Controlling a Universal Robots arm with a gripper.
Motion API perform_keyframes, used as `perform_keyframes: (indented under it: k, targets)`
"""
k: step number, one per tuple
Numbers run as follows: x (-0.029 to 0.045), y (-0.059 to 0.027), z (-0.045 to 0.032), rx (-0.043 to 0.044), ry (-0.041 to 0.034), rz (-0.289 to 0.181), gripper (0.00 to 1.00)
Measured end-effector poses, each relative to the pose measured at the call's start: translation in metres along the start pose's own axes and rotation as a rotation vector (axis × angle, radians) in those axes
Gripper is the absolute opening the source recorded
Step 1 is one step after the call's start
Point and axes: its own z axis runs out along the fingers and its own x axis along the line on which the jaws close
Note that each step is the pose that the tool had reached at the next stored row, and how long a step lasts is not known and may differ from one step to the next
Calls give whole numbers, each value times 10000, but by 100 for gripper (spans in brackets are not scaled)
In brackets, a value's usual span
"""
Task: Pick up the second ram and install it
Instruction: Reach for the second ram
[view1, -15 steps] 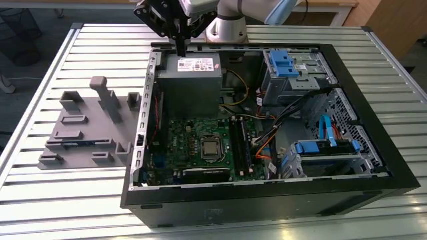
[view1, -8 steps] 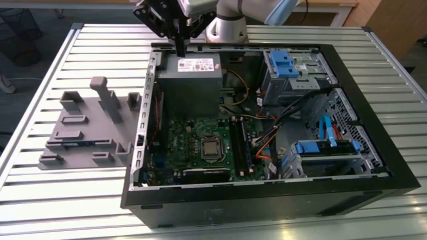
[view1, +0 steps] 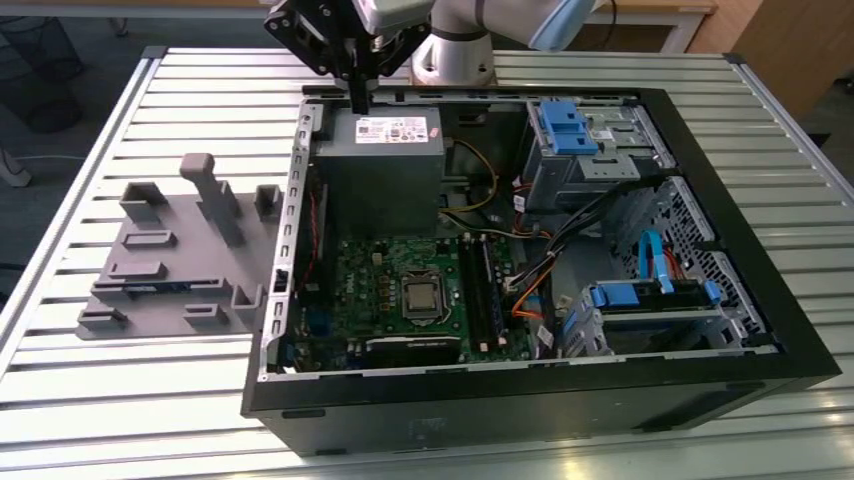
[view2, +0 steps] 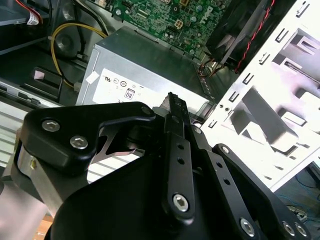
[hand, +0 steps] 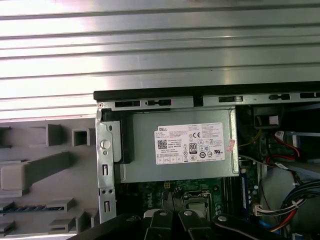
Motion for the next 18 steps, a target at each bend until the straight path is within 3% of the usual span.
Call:
perform_keyframes:
  k: [18]
  targets:
    - [39, -3, 5, 0, 0, 0, 11]
